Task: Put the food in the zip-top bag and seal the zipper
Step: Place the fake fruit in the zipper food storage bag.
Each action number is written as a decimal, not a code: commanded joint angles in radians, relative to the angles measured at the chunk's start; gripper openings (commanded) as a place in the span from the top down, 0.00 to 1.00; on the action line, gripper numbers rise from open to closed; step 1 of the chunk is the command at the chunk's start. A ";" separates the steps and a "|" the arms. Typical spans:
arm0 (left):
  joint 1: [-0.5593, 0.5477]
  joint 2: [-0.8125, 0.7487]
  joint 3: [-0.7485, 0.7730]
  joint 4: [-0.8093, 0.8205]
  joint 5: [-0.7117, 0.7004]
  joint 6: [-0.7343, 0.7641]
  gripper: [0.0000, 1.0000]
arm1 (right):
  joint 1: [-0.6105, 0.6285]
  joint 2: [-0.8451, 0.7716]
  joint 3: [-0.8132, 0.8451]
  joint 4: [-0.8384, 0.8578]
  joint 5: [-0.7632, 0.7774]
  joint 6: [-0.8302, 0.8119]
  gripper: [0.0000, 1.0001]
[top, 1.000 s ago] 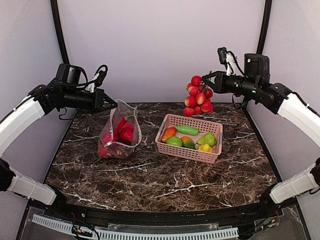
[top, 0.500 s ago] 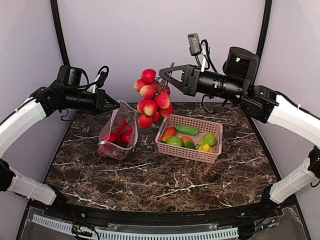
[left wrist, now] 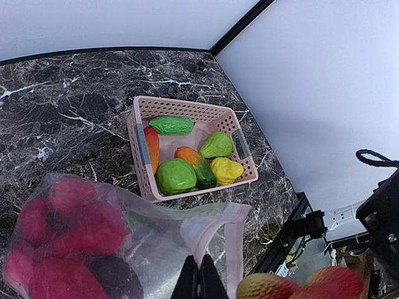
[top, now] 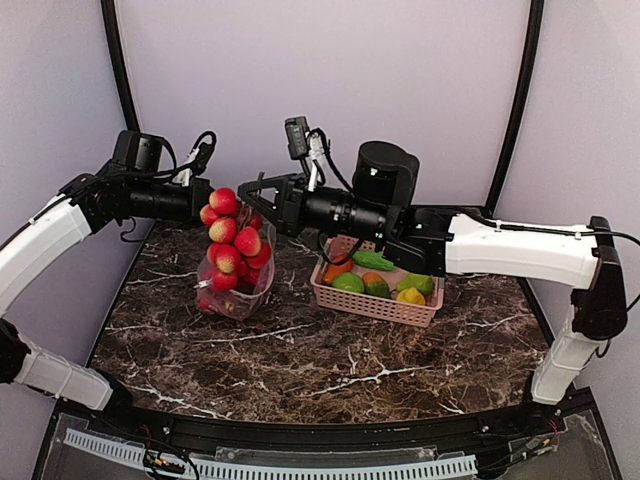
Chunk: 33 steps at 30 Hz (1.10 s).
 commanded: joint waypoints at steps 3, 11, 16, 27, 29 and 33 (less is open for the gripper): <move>-0.001 -0.042 0.018 -0.015 -0.012 0.020 0.99 | 0.025 0.033 -0.013 0.085 0.159 -0.082 1.00; 0.000 -0.054 0.022 -0.039 -0.023 0.035 0.99 | 0.022 0.061 0.007 -0.133 0.398 -0.220 1.00; 0.000 -0.056 0.026 -0.043 -0.028 0.036 0.99 | 0.027 0.069 -0.026 -0.107 0.279 -0.275 1.00; 0.000 -0.045 0.036 -0.047 -0.012 0.039 0.99 | 0.032 0.183 0.065 -0.156 0.174 -0.285 1.00; 0.000 -0.047 0.036 -0.044 -0.010 0.035 0.99 | 0.033 0.241 0.123 -0.182 0.187 -0.268 1.00; 0.001 -0.052 0.039 -0.033 -0.002 0.027 0.99 | 0.023 0.351 0.215 -0.237 0.240 -0.231 1.00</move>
